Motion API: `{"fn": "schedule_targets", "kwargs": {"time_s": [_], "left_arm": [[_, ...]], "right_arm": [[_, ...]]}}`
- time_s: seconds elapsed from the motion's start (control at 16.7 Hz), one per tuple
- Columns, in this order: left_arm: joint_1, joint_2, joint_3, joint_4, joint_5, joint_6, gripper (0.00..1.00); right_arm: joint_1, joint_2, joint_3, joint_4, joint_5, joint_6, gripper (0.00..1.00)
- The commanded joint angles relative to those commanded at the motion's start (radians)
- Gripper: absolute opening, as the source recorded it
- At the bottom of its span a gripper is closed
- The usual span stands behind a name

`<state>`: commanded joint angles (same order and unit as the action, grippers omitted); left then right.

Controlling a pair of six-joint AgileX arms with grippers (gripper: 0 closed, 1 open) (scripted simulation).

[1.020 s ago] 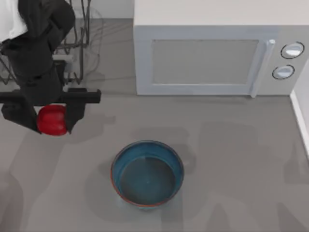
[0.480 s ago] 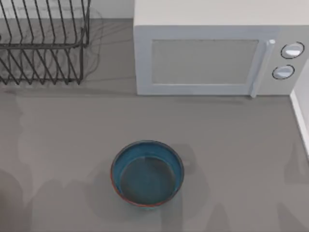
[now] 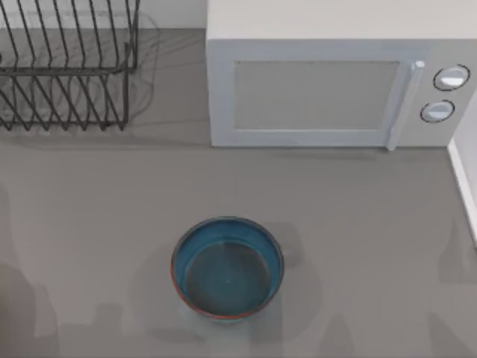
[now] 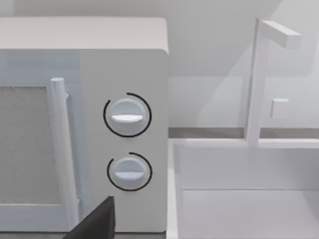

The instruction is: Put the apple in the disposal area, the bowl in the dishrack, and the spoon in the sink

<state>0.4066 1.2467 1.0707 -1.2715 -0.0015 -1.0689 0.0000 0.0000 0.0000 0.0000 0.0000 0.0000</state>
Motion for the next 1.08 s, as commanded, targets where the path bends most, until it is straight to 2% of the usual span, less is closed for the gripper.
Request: {"fn": "schedule_targets", "kwargs": {"time_s": [0.24,0.6,0.9,1.08], "left_arm": [[-0.003,0.013,-0.035,0.04,0.0,0.005,0.0],[0.006,0.051,-0.219,0.273,0.0,0.007,0.0],[0.007,0.055,-0.239,0.294,0.001,0.007,0.0],[0.007,0.055,-0.239,0.294,0.001,0.007,0.23]], "right_arm": [[0.0,0.0,0.0,0.0,0.0,0.0,1.0],[0.0,0.0,0.0,0.0,0.0,0.0,1.0],[0.0,0.0,0.0,0.0,0.0,0.0,1.0],[0.0,0.0,0.0,0.0,0.0,0.0,1.0]]}}
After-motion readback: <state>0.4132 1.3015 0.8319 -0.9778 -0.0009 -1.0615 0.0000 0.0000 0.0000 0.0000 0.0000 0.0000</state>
